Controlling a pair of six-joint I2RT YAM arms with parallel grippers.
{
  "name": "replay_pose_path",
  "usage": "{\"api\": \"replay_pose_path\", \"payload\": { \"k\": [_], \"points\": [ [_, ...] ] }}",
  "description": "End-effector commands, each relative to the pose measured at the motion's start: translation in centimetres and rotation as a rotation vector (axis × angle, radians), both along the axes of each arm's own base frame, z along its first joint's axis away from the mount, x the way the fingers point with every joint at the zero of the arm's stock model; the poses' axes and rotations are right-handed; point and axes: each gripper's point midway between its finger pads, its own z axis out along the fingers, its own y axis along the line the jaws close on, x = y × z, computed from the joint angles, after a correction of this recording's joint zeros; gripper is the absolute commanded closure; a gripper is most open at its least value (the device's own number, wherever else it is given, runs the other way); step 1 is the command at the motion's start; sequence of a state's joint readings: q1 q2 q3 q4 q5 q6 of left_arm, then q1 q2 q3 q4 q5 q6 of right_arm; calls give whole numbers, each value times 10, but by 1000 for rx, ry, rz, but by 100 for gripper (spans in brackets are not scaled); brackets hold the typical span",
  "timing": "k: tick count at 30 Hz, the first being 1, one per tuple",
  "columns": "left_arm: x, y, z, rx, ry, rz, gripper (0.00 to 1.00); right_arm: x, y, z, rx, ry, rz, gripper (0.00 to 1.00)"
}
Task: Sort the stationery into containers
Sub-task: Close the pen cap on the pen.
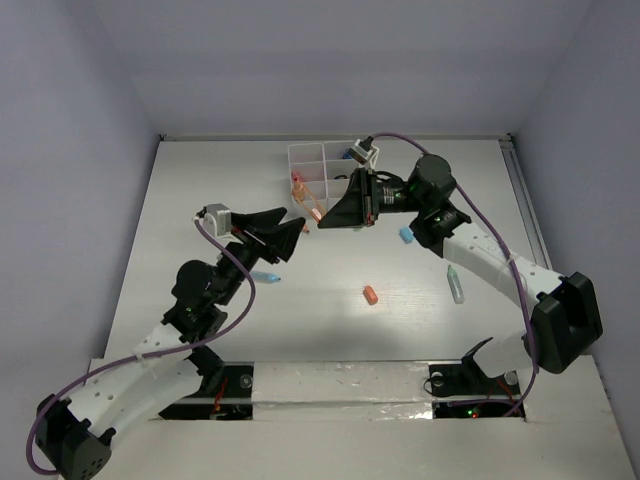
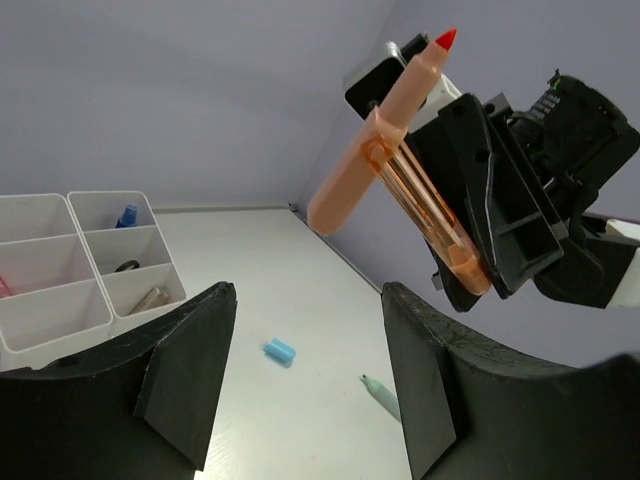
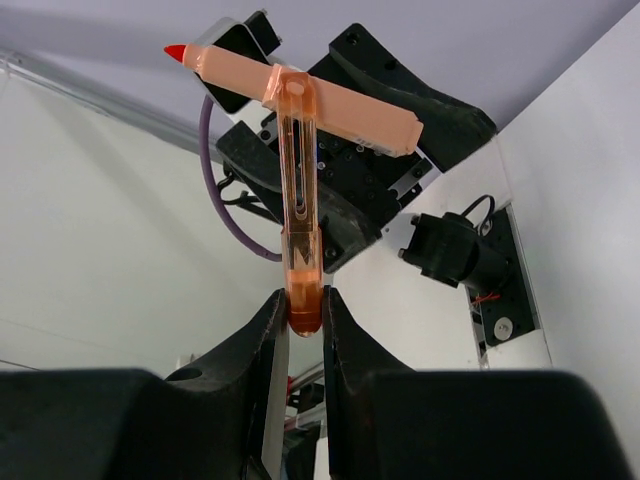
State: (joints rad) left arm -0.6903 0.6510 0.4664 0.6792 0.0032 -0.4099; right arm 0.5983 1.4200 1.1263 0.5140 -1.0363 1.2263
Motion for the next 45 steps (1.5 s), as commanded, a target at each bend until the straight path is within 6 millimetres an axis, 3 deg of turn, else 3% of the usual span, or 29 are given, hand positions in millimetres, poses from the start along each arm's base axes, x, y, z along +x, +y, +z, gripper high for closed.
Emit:
{"api": "replay_pose_path", "payload": {
  "k": [1, 11, 20, 30, 45],
  "points": [
    [-8, -5, 34, -27, -102, -34, 43, -14, -4, 24, 68, -79, 8, 100],
    [-4, -13, 40, -17, -122, -26, 43, -18, -3, 18, 65, -66, 25, 100],
    [0, -5, 49, -31, -150, 24, 43, -20, -4, 14, 69, -51, 38, 100],
    [-1, -10, 58, -43, -176, 12, 44, -23, -6, 12, 70, -42, 38, 100],
    [0, -11, 60, -31, -193, 30, 58, -28, -5, 8, 76, -18, 58, 100]
  ]
}}
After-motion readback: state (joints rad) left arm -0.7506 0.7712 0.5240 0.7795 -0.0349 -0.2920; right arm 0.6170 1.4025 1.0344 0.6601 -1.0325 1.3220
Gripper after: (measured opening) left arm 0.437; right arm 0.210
